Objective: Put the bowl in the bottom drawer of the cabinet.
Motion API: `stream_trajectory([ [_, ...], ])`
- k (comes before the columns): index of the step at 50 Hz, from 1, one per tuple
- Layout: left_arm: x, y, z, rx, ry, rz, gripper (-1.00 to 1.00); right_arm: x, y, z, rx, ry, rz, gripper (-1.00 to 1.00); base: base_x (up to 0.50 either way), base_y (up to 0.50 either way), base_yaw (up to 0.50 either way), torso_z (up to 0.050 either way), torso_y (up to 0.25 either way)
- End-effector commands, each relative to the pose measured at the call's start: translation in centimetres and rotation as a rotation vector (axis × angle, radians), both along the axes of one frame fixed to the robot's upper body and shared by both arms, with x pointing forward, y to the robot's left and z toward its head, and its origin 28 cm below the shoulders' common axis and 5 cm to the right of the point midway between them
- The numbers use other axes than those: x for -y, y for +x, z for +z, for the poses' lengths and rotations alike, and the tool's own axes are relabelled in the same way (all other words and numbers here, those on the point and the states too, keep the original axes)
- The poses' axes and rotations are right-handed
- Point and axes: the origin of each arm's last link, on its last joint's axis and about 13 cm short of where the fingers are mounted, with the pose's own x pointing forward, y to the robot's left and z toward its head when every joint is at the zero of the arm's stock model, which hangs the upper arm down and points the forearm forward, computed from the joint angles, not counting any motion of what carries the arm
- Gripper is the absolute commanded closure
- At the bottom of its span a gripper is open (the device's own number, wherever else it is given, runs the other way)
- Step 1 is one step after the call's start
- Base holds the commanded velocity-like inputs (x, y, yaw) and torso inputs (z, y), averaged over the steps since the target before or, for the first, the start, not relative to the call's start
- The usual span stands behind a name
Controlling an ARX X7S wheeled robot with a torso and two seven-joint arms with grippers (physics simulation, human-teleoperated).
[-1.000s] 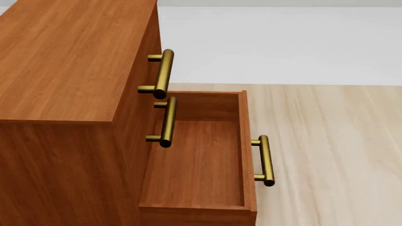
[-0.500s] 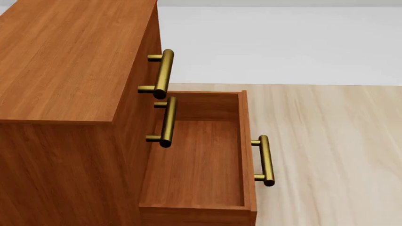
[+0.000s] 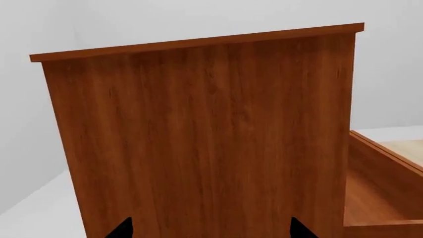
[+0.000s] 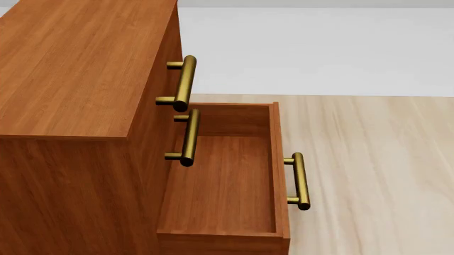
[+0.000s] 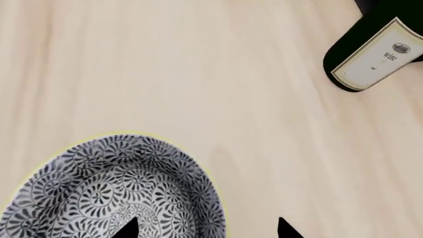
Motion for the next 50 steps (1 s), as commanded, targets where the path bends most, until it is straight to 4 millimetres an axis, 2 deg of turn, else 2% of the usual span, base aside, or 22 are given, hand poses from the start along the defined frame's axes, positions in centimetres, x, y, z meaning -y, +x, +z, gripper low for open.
stream_trajectory([
  [1, 0.0, 0.1, 0.1, 0.001, -0.003, -0.001, -1.0, 0.3, 0.5, -0.8, -0.025, 0.006, -0.002, -1.0, 0.0, 0.0, 0.0, 0.0, 0.0],
  [31, 0.0, 0.0, -0.1, -0.003, -0.002, 0.0, -1.0, 0.9, 1.6, -3.4, -0.07, 0.024, -0.008, -1.0, 0.0, 0.0, 0.0, 0.0, 0.0],
  [42, 0.0, 0.0, -0.1, -0.002, -0.002, 0.002, -1.0, 0.9, 1.5, -3.7, -0.064, 0.027, -0.013, -1.0, 0.0, 0.0, 0.0, 0.0, 0.0],
  [43, 0.0, 0.0, -0.1, -0.002, -0.001, 0.002, -1.0, 0.8, 1.5, -3.7, -0.062, 0.025, -0.012, 1.0, 0.0, 0.0, 0.0, 0.0, 0.0],
  [50, 0.0, 0.1, -0.2, -0.004, -0.003, 0.003, -1.0, 0.5, 1.6, -3.1, -0.032, 0.025, 0.0, 1.0, 0.0, 0.0, 0.0, 0.0, 0.0],
])
